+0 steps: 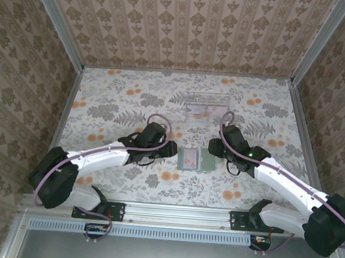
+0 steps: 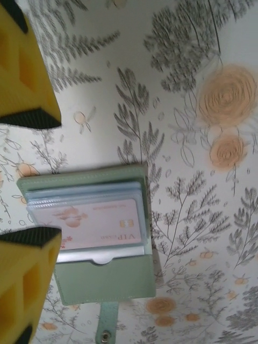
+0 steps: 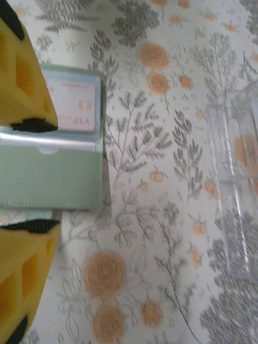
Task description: Take the credit cards out of the card holder
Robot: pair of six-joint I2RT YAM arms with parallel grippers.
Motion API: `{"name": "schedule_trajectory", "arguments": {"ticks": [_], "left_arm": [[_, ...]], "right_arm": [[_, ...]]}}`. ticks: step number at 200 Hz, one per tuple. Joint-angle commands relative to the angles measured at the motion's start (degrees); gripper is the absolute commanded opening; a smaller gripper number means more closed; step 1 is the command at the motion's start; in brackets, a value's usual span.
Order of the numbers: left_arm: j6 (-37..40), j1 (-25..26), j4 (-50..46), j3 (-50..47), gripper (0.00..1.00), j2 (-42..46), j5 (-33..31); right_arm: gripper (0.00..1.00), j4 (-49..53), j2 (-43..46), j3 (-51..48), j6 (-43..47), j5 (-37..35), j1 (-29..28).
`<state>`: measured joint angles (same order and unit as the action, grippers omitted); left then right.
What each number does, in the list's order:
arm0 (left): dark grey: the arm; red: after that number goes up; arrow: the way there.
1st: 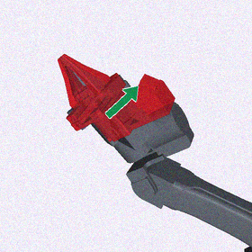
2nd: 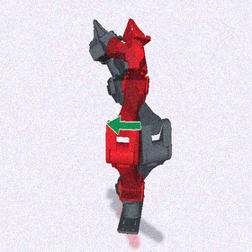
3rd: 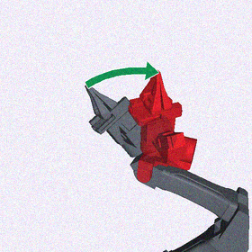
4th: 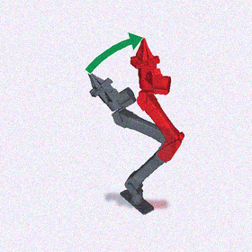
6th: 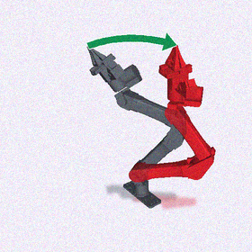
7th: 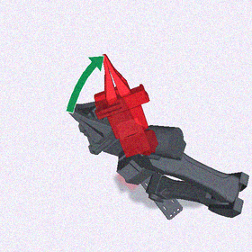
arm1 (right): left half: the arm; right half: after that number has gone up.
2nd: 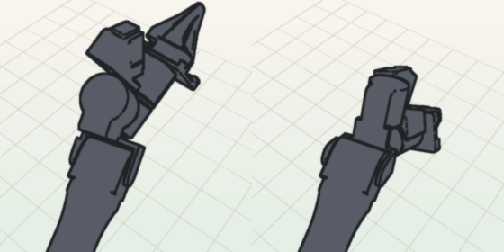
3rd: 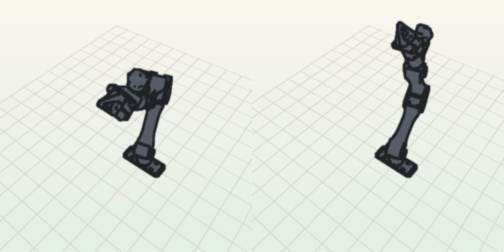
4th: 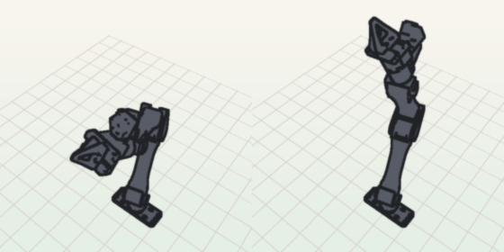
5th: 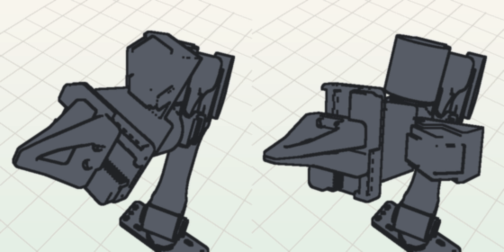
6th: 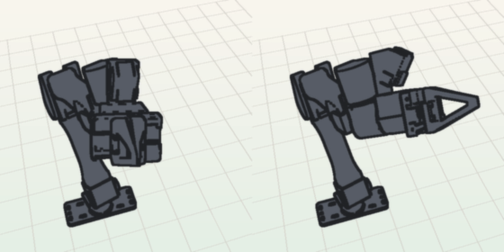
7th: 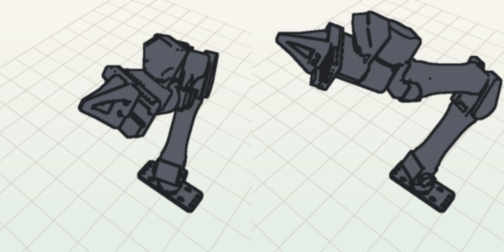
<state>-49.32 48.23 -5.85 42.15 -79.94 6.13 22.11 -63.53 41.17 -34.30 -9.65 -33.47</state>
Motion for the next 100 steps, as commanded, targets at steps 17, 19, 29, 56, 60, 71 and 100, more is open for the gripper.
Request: {"name": "schedule_trajectory", "arguments": {"ticks": [17,19,29,56,60,71,100], "left_arm": [[1.2,1.0,2.7,5.4,0.28,-7.6,5.3],[1.2,1.0,2.8,5.7,0.25,-8.0,5.5],[1.2,1.2,2.8,6.8,0.17,-10.0,6.4],[1.5,1.9,2.7,9.1,0.08,-14.3,7.9],[1.5,2.0,2.6,9.4,0.08,-14.7,8.0],[2.0,2.5,1.8,10.5,0.07,-15.9,7.9],[2.0,2.9,0.7,12.0,0.03,-19.1,8.2]], "right_arm": [[0.33,-10.1,-4.6,-3.4,-1.4,12.3,-0.3],[0.32,-10.6,-4.8,-3.6,-1.7,12.7,-0.3],[0.26,-12.8,-6.4,-4.6,-2.5,14.2,-0.3],[0.2,-18.0,-9.8,-6.8,-4.8,18.1,0.1],[0.19,-18.7,-10.2,-7.0,-5.2,18.7,0.2],[0.18,-20.6,-11.3,-7.7,-6.1,20.3,0.7],[0.17,-24.5,-13.3,-9.1,-7.9,24.4,2.2]]}}
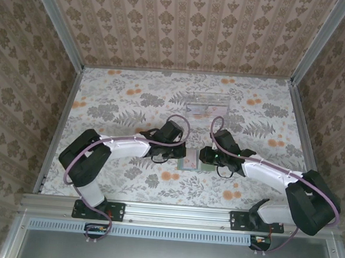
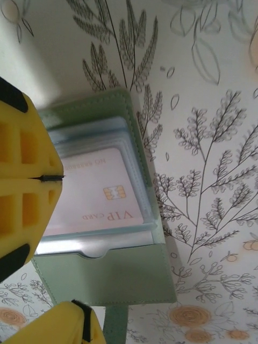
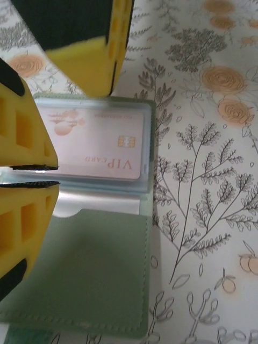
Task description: Take the credit cards out of the card holder
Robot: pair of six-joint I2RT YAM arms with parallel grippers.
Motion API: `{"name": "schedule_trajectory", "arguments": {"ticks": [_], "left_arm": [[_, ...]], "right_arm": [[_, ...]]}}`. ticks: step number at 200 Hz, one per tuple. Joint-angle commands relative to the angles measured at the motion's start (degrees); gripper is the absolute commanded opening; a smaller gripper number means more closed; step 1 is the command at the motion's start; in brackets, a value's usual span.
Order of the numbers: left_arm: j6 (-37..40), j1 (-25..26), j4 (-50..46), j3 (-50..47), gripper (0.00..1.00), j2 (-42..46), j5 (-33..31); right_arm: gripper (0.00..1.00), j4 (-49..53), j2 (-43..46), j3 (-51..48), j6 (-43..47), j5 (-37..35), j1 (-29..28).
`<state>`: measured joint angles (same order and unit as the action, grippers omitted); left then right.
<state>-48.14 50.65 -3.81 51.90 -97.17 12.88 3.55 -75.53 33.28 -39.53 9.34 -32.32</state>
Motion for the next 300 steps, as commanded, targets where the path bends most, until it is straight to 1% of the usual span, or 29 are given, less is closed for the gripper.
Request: {"name": "schedule_trajectory", "arguments": {"ticks": [1,33,38,70,105,112,133,192,248,262,283,300], "left_arm": [[0.8,0.6,-1.4,2.3,0.03,-1.9,1.4],[0.2,0.8,-2.6,2.1,0.02,-3.1,0.6],[0.3,0.8,-2.8,1.9,0.01,-3.1,0.5],[0.8,1.3,-4.1,1.3,0.01,-1.3,-1.4],[0.8,1.7,-4.5,1.0,0.0,-1.4,-1.4],[0.8,1.8,-4.8,0.9,0.0,-1.1,-1.9],[0.9,2.2,-5.8,0.5,0.0,0.1,-3.3],[0.8,2.2,-5.7,0.5,0.0,-2.6,-2.1],[0.8,2.1,-7.0,1.1,0.0,-3.6,-2.2],[0.8,2.1,-7.1,1.4,0.0,-4.0,-2.1],[0.8,2.1,-7.2,1.6,0.0,-4.5,-1.9],[1.0,2.1,-7.1,2.0,0.0,-5.0,-1.4]], "right_arm": [[0.18,-6.0,-1.4,-1.1,-2.7,5.5,1.0],[0.19,-5.6,-2.2,-0.8,-2.3,5.6,1.2],[0.19,-5.6,-2.3,-0.8,-2.3,5.6,1.2],[0.2,-5.7,-3.5,-0.6,-2.4,5.5,1.2],[0.21,-5.7,-3.8,-0.2,-2.5,5.8,1.2],[0.21,-5.6,-5.2,-0.1,-2.4,5.8,1.2],[0.21,-5.7,-5.6,-0.1,-2.5,5.7,1.2],[0.24,-7.3,-8.6,0.3,-3.5,8.2,1.2],[0.21,-8.7,-12.3,0.7,-4.4,9.9,1.2],[0.2,-8.7,-12.7,0.8,-4.4,10.0,1.2],[0.17,-9.0,-12.9,0.7,-4.5,10.4,1.3],[0.17,-9.5,-13.0,0.7,-4.9,11.1,1.3]]}}
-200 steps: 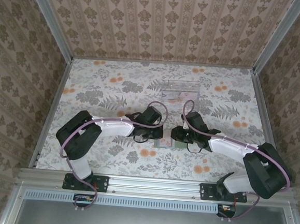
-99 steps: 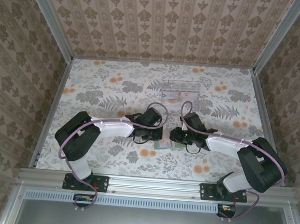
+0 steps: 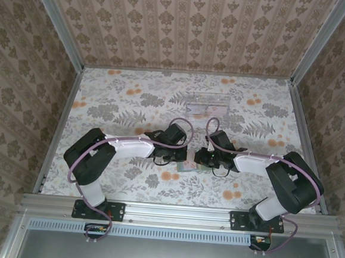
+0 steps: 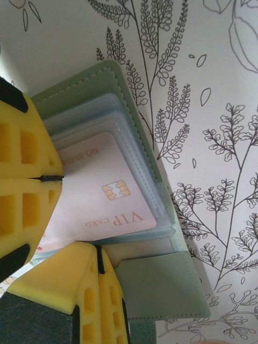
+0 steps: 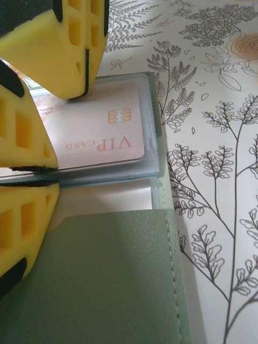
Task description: Take the credit cards out of the card holder
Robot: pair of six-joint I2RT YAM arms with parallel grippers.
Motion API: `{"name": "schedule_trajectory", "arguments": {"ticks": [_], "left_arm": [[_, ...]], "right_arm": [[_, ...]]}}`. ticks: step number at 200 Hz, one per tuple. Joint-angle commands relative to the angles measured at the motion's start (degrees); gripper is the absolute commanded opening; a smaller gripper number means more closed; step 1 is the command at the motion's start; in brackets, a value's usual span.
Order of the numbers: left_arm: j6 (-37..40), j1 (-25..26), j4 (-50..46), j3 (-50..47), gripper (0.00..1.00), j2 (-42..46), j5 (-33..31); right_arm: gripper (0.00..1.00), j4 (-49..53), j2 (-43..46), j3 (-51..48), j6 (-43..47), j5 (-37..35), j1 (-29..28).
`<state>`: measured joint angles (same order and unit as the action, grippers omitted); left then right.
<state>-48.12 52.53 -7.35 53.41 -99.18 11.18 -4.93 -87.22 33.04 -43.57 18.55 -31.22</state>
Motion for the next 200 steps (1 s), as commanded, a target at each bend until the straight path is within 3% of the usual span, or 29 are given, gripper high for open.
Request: {"name": "schedule_trajectory", "arguments": {"ticks": [1,111,127,140,200], "left_arm": [[1.0,0.3,-3.5,0.5,0.0,-3.0,0.3],[1.2,0.3,-2.8,0.8,0.0,-3.8,1.5],[1.3,0.2,-2.8,0.7,0.0,-3.8,1.5],[1.3,0.2,-2.8,0.7,0.0,-3.7,1.5],[1.3,0.0,-3.0,0.2,0.0,-3.3,1.2]], "right_arm": [[0.17,-1.1,-1.3,1.0,-0.9,1.9,0.2],[0.16,-8.6,-3.2,-1.0,-4.9,9.8,2.5],[0.13,-9.8,-3.7,-1.4,-5.3,11.0,2.9],[0.0,-9.8,-3.8,-1.5,-5.2,11.2,3.1],[0.0,-6.3,1.0,-3.5,-3.7,8.8,6.4]]}}
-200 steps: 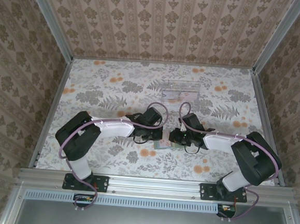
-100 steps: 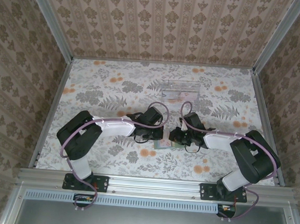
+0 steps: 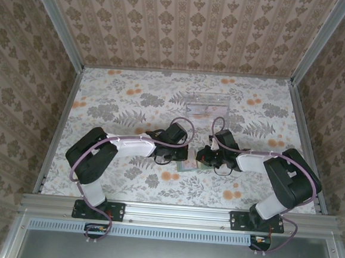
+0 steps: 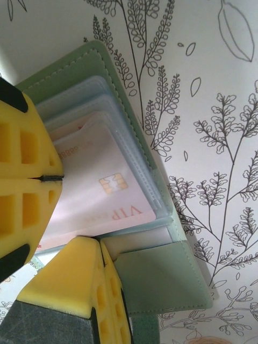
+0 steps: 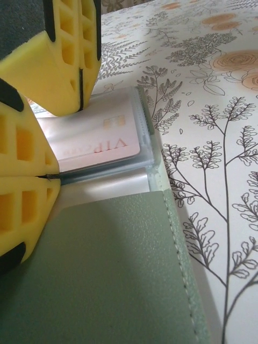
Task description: Take the credit cards out of the card holder
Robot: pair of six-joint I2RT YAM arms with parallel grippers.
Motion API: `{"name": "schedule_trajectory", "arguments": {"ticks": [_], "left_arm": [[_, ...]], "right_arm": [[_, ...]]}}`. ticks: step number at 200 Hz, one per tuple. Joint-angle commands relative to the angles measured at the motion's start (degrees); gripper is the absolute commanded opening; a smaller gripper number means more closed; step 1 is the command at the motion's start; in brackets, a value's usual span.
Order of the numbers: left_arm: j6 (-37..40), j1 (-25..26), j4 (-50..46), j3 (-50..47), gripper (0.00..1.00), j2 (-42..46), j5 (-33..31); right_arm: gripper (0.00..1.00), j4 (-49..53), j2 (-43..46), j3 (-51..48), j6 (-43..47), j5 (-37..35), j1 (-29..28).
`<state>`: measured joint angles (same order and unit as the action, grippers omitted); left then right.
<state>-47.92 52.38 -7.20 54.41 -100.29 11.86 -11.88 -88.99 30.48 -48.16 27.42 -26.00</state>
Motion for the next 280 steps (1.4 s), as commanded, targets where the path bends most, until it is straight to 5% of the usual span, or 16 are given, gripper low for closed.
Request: {"name": "schedule_trajectory", "arguments": {"ticks": [1,95,158,208,280], "left_arm": [[1.1,0.2,-3.2,-0.8,0.0,-2.2,0.5],[2.1,0.3,-4.0,-0.2,0.07,1.9,0.3],[3.5,0.2,-6.6,-0.7,0.18,7.6,-2.3],[2.6,0.3,-4.9,-2.3,0.19,6.2,-1.5],[3.7,-0.3,-5.7,-3.2,0.18,6.5,-2.6]], "right_arm": [[0.0,0.7,2.9,-0.9,1.0,-0.1,1.2],[0.0,4.4,4.2,-1.1,3.7,-0.9,3.3],[0.17,18.0,12.4,1.0,10.6,-13.0,3.3],[0.19,21.0,11.9,0.8,11.8,-17.8,3.1],[0.19,18.6,12.4,-2.2,5.5,-18.9,-6.0]]}}
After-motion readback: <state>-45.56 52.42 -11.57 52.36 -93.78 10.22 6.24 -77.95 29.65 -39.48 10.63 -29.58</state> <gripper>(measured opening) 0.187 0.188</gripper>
